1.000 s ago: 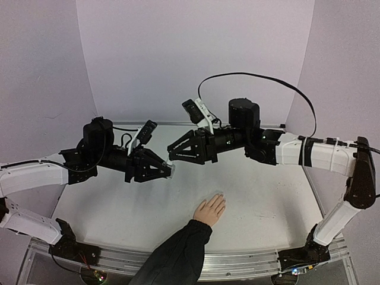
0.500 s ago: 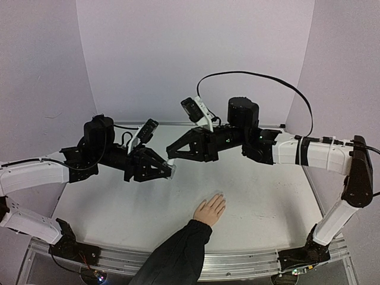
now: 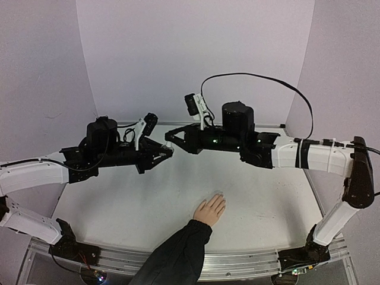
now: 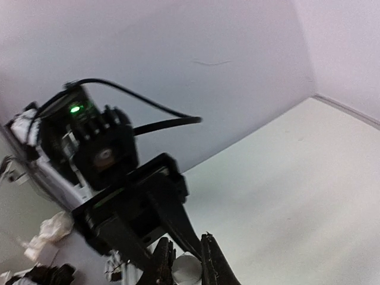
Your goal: Paint the nails
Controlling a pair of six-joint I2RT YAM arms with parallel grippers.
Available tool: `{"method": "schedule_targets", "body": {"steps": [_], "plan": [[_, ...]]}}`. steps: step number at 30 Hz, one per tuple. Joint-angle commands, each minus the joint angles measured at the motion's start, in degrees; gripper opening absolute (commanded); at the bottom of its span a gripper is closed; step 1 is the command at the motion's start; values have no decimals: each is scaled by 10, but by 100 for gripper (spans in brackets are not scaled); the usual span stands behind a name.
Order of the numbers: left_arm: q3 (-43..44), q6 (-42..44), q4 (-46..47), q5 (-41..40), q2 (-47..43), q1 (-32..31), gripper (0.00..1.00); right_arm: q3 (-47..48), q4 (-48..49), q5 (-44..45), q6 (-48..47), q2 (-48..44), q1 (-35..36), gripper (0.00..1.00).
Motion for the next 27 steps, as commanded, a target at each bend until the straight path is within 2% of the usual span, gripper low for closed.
{"method": "schedule_targets", "body": {"steps": [1, 3, 5, 9, 12, 14, 17, 21, 24, 27], "plan": [[81, 44, 69, -309, 30, 12, 0, 51, -137, 364, 59, 7, 118, 0], [98, 51, 76, -338, 55, 11, 0, 78, -160, 447, 110, 27, 150, 0], [109, 51, 81, -341, 78, 9, 0, 111, -173, 473, 114, 53, 174, 0], [105, 51, 82, -333, 98, -2, 0, 134, -182, 466, 104, 67, 179, 0], [81, 51, 81, -295, 89, -7, 0, 124, -177, 461, 76, 45, 176, 1], [53, 45, 78, -267, 71, -8, 0, 113, -172, 445, 46, 20, 168, 15], [20, 32, 66, -233, 43, -8, 0, 90, -165, 403, -6, -27, 148, 42], [5, 20, 17, -156, 7, -2, 0, 39, -157, 344, -54, -88, 114, 63], [-4, 4, 9, -37, -20, 18, 0, -2, -131, 206, -67, -117, 57, 73], [0, -2, 10, 102, -36, 28, 0, -19, -105, 40, -63, -119, 5, 77]]}}
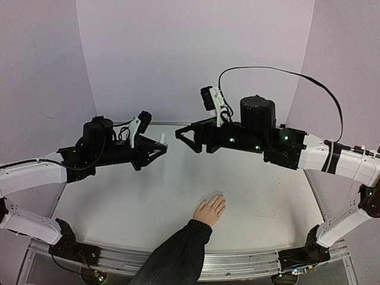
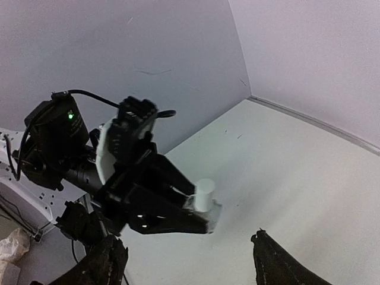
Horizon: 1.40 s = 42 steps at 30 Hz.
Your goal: Paint the nails
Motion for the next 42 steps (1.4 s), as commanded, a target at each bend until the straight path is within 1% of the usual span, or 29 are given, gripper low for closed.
{"method": "schedule_targets", "body": {"steps": [1, 4, 7, 8, 11, 13, 16, 18, 22, 25, 29, 32, 35, 39, 40, 42], "plan": [[15, -25, 16, 232, -40, 12, 0, -22, 66, -272, -26, -11, -73, 78], [36, -51, 16, 334, -30, 12, 0, -18, 99, -397, -33, 1, -77, 78], [56, -76, 17, 401, -9, 11, 0, -15, 145, -473, -10, 21, -77, 77], [60, -84, 17, 413, -3, 11, 0, -12, 155, -483, -4, 28, -77, 76], [65, -91, 17, 429, 7, 8, 0, -3, 170, -503, 10, 47, -77, 65], [66, -91, 18, 432, 9, 5, 0, 1, 179, -511, 17, 56, -77, 62], [70, -91, 19, 442, 13, 1, 0, 3, 191, -517, 26, 62, -77, 54], [72, -92, 18, 450, 17, 0, 0, 8, 196, -522, 30, 66, -77, 51], [76, -92, 18, 455, 24, -1, 0, 17, 203, -538, 36, 78, -76, 41], [77, -92, 18, 458, 27, -2, 0, 21, 209, -550, 42, 86, -76, 35], [80, -90, 18, 458, 31, -2, 0, 21, 213, -556, 42, 89, -76, 35], [81, -90, 18, 460, 33, -2, 0, 21, 215, -559, 43, 89, -76, 27], [80, -89, 19, 452, 34, -2, 0, 19, 216, -559, 43, 87, -76, 14], [76, -81, 19, 410, 24, -1, 0, 6, 216, -548, 40, 83, -74, 3], [74, -77, 19, 379, 20, -1, 0, 1, 216, -543, 39, 81, -72, 0], [68, -67, 19, 317, 10, -1, 0, -11, 216, -529, 38, 77, -70, 0]]}}
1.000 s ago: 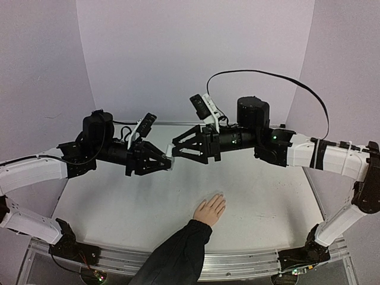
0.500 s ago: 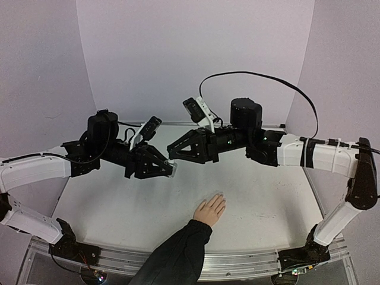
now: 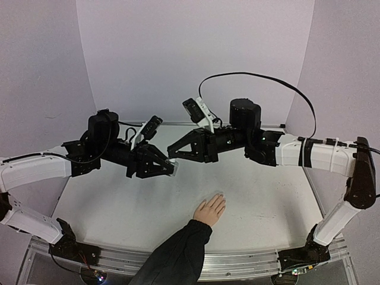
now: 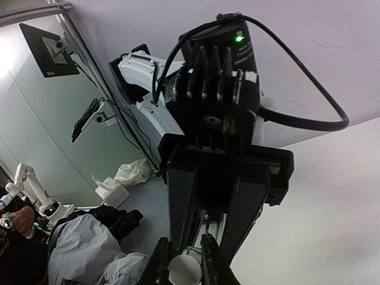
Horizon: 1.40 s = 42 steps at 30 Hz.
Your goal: Paint the nails
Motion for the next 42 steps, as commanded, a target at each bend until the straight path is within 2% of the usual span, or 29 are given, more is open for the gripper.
{"method": "schedule_targets", "body": {"steps": [1, 5, 7, 8, 11, 13, 16, 21, 25, 27, 31, 33, 34, 37, 39, 42], "plan": [[14, 25, 22, -138, -27, 2, 0, -10, 40, 11, -3, -17, 10, 0], [12, 58, 22, -295, -45, 2, 0, -15, -4, 104, -25, -20, 28, 0], [16, 66, 23, -395, -48, 2, 0, -3, -50, 195, -32, -11, 44, 0], [18, 68, 23, -453, -49, 2, 0, 6, -66, 258, -30, -7, 59, 0], [40, 67, 23, -620, -31, 2, 0, 65, -163, 578, 13, 17, 137, 0], [58, 63, 25, -673, -12, 2, 0, 108, -189, 715, 57, 38, 190, 0], [79, 58, 35, -656, 19, 1, 0, 177, -223, 774, 63, 78, 231, 0], [69, 62, 38, -587, 34, -4, 0, 195, -227, 766, 50, 81, 230, 0], [25, 64, 36, -550, 7, -4, 0, 167, -216, 720, 10, 51, 210, 35], [2, 60, 35, -529, -10, -4, 0, 131, -200, 694, -23, 17, 199, 49], [-37, 53, 31, -472, -43, -3, 0, 60, -155, 571, -66, -49, 160, 67], [-50, 48, 31, -421, -59, 3, 0, 29, -136, 475, -61, -72, 122, 75], [-55, 47, 31, -381, -68, 7, 0, 22, -132, 399, -60, -76, 96, 78], [-52, 55, 32, -247, -77, 10, 0, 14, -131, 252, -70, -72, 54, 79], [-39, 49, 31, -139, -72, 10, 0, 11, -127, 202, -77, -71, 43, 78], [-7, 23, 31, -22, -47, 9, 0, 10, -109, 157, -80, -72, 37, 77]]}}
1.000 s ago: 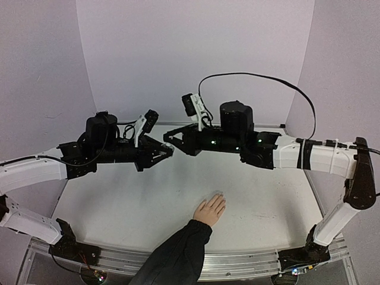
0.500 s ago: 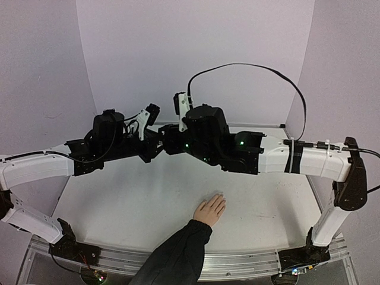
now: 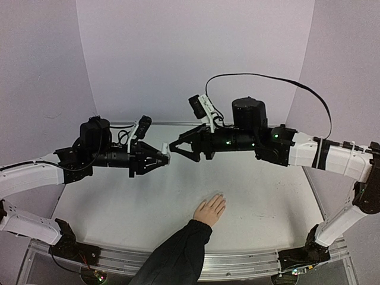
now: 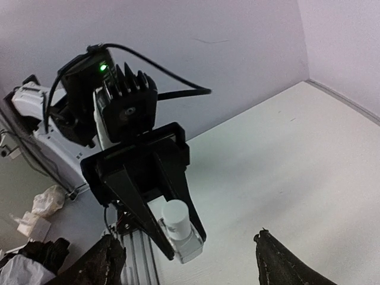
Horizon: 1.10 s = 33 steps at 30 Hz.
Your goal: Paint the nails
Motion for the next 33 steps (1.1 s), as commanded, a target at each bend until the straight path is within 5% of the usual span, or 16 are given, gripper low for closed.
{"method": "schedule_targets", "body": {"steps": [1, 17, 27, 33], "plan": [[60, -36, 37, 236, 21, 1, 0, -1, 63, -172, -19, -12, 6, 75], [85, -52, 38, 315, 59, -10, 0, 27, 166, -299, 41, 47, 5, 34], [84, -55, 38, 334, 73, -11, 0, 30, 177, -309, 54, 53, 5, 33], [86, -52, 38, 327, 70, -11, 0, 19, 182, -316, 57, 54, 5, 12]]}}
